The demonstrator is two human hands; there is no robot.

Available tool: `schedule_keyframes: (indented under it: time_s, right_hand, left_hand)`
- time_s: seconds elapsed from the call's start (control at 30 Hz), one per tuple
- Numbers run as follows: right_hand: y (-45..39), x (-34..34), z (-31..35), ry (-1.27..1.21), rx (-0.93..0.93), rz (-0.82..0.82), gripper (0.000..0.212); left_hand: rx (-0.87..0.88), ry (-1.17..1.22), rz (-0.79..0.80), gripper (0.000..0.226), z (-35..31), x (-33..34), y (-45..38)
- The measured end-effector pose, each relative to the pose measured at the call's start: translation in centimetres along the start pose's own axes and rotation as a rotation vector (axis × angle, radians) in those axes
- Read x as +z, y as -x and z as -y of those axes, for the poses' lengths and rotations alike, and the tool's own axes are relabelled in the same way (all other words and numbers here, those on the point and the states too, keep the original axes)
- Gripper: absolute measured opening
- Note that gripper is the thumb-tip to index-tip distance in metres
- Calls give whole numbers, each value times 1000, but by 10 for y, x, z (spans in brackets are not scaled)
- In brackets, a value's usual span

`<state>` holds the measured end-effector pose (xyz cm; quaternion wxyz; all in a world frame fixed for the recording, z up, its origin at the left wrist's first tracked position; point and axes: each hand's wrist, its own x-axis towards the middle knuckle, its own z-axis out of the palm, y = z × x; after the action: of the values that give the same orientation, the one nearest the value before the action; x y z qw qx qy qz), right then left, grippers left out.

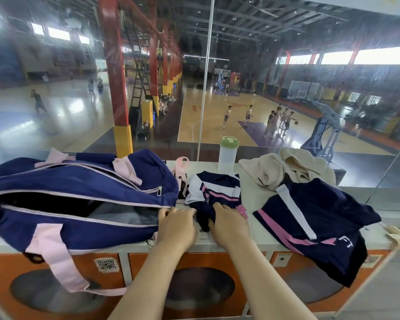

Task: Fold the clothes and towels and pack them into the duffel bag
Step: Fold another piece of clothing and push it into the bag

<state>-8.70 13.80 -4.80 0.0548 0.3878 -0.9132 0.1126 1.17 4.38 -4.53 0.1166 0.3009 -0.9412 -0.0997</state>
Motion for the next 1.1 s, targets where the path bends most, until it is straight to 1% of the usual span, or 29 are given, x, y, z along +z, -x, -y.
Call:
schedule_keyframes:
  time_s: [0.07, 0.13, 0.23, 0.33, 0.37, 0.4, 0.43, 0.47, 0.5, 0.53, 0.6, 0.63, 0.67, 0.73, 0.77, 0.83, 0.9, 0.93, 0.97, 1.0, 1.07, 1.1]
  right_hand:
    - [1, 1, 2, -28, 4, -57, 27]
    - [1, -3, 1, -107, 38, -69, 22]
    - [0, -10, -2, -302, 108, -9, 18]
    - [0, -18, -2, -449, 84, 67, 12]
    - [1, -22, -2, -501, 68, 84, 11]
    - [2, -27, 0, -558, 53, 97, 13]
    - [4, -32, 2, -608, 41, 105, 18]
    - [6, -37, 4, -645, 28, 111, 21]
    - [8, -40, 5, -664, 13, 121, 20]
    - [9, -42, 6, -670, -4, 141, 18]
    - [13, -45, 7, -640, -53, 215, 16]
    - [14, -44, 7, -609, -77, 267, 15]
    - [14, -43, 7, -579, -94, 315, 14]
    - [14, -43, 6, -514, -103, 374, 15]
    - [14, -43, 5, -499, -104, 392, 20]
    - [15, -43, 4, -521, -92, 454, 32]
    - [16, -49, 3, -642, -23, 524, 47]
    - [16, -52, 2, -725, 39, 517, 52]
    - [14, -53, 0, -797, 100, 450, 53]
    - [12, -53, -3, -831, 180, 332, 48]
    - [4, -44, -14, -785, 366, 86, 34]
    - [2, -39, -18, -774, 445, 47, 28]
  left_hand:
    - [-40, 138, -35, 50, 1, 1, -1]
    - [-85, 368, -49, 46, 2, -1, -2]
    - [-136, 818, -45, 45, 1, -9, -3]
    - [-225, 1192, -68, 50, -3, -20, -7]
    - [-287, 1351, -45, 53, -3, -22, -8]
    - [-367, 1515, 0, 51, -4, -24, -9]
    - [-440, 1651, 56, 42, -6, -25, -9]
    - [-495, 1716, 111, 32, -8, -25, -8]
    - [-533, 1743, 151, 30, -7, -23, -9]
    - [-554, 1754, 190, 36, -7, -20, -9]
    - [-544, 1787, 247, 63, -4, -14, -13]
    - [-544, 1795, 268, 73, -3, -14, -15]
    - [-559, 1770, 270, 74, -2, -13, -15]
    - [-619, 1738, 274, 69, 0, -9, -17]
    - [-642, 1721, 273, 69, 0, -7, -18]
    - [-656, 1643, 211, 70, 0, -3, -19]
    - [-629, 1584, 135, 56, -2, -2, -18]
    - [-605, 1572, 108, 51, -3, -2, -17]
    - [-584, 1575, 97, 49, -4, -2, -15]
    - [-563, 1581, 98, 52, -5, -2, -14]
    - [-534, 1570, 101, 59, -6, -1, -14]
    - [-520, 1563, 103, 61, -6, -1, -14]
